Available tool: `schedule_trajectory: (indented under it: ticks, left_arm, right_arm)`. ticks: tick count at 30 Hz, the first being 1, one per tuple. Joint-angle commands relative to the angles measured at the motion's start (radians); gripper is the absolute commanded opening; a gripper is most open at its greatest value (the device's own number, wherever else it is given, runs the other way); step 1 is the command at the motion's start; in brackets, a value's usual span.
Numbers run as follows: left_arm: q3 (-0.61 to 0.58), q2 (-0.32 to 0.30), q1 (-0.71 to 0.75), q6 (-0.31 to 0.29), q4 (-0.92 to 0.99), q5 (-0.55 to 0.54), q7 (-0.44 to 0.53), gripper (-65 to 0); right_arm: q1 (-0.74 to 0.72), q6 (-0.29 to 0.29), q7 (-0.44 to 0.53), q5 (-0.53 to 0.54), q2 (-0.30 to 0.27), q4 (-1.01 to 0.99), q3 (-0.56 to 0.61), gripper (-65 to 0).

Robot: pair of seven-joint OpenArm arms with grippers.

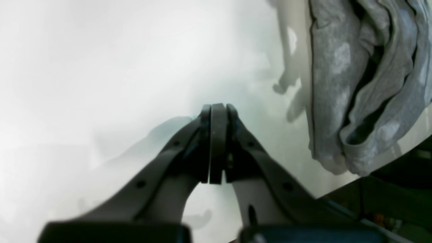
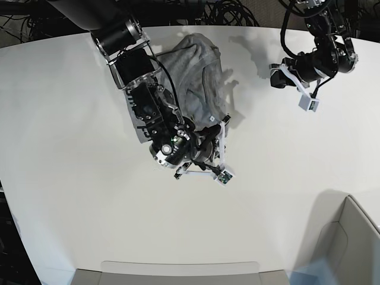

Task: Fold the T-shirt properly
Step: 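Press the folded bundle flat with the right gripper and withdraw, then grasp the folded bundle's edges with both grippers and fold it over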

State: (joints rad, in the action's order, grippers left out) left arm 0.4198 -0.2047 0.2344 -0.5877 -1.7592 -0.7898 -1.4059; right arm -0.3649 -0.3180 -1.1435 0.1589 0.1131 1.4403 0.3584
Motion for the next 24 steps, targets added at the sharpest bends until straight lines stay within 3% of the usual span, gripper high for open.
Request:
schedule_trajectory:
  ticks: [1,4,15,18,20,24]
  left_arm:
    - [0.001,-0.011,-0.007,-0.001,-0.017,-0.02,0.01,-65.0]
    - [0.001,-0.011,-0.011,-0.002,-0.018,-0.02,0.01,-65.0]
    - [-0.014,-0.011,-0.062,-0.004,-0.153,-0.02,0.052,-65.0]
    - [-0.091,-0.011,-0.063,-0.004,-0.17,-0.015,0.072,-65.0]
    - [-0.174,-0.019,-0.063,-0.001,-0.189,-0.013,0.118,-65.0]
    - [-0.367,-0.042,-0.063,0.001,-0.235,-0.013,0.219,-65.0]
  right_arm:
    - [-0.004,-0.002,-0.014,0.005,-0.014,0.053,-0.005,-65.0]
    - [0.039,0.003,-0.053,0.005,-0.068,0.182,-0.02,-65.0]
    - [0.372,-0.005,-0.122,0.011,-0.284,0.613,-0.289,-65.0]
    - [0.473,-0.005,-0.119,0.011,-0.336,0.623,-0.338,-65.0]
    - [0.536,-0.005,-0.103,0.011,-0.335,0.62,-0.421,-65.0]
    - [0.645,-0.016,0.041,0.012,-0.321,0.615,-0.552,-65.0]
